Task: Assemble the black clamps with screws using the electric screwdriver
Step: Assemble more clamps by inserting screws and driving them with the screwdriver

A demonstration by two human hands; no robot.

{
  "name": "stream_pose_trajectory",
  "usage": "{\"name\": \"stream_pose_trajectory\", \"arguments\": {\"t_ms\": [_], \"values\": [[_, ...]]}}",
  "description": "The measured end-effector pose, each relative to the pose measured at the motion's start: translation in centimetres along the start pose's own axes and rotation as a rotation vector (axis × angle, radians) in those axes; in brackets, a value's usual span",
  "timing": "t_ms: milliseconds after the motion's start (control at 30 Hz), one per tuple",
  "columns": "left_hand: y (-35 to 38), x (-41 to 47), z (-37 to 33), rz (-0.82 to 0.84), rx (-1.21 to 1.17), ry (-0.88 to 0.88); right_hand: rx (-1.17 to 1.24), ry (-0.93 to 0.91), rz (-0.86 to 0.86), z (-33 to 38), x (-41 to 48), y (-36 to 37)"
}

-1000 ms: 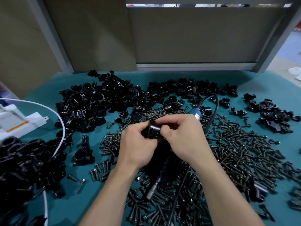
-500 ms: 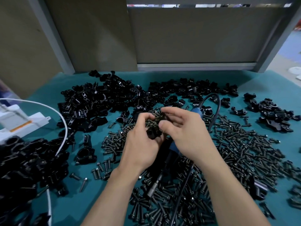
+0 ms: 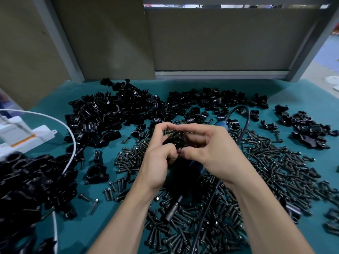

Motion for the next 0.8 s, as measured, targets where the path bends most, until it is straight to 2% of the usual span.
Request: {"name": "stream_pose_trajectory", "arguments": {"t_ms": [100,267,400,567,700,800], "values": [[0.0,0.1,0.4,0.028,-0.017,-0.004,-0.061,-0.023,-0.067,0.2,-0.1,0.0],[0.5,0.0,0.1,0.121,-0.241,-0.091,-0.113,-0.066,-0.127,0.7,-0.2,0.1],[0.7,-0.1,0.2,0.110,-0.200,-0.100,-0.166,-0.071,-0.112,1.1,-0.5,0.2],[0.7,-0.4,-0.2,0.162,-0.177,-0.093,-0.283,-0.030,-0.199,1.2,-0.5,0.2],[0.6,-0.2,-0.3,0.115,-0.207,-0.135,-0.347,-0.126,-0.094,1.6,-0.7,0.2],[0.4,0.0,-0.1,0.059,-0.199,-0.172,-0.234,-0.085,0.057,1.1,-0.6,0.0]]}}
Point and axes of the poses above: each hand's wrist, its own x-axis towards the middle knuckle, its own y-axis out of the palm, z = x × y, the point moved 3 cm from there along x, towards the middle knuckle, and after that the axes turned 13 degrees about -z, right-handed, at the moved point
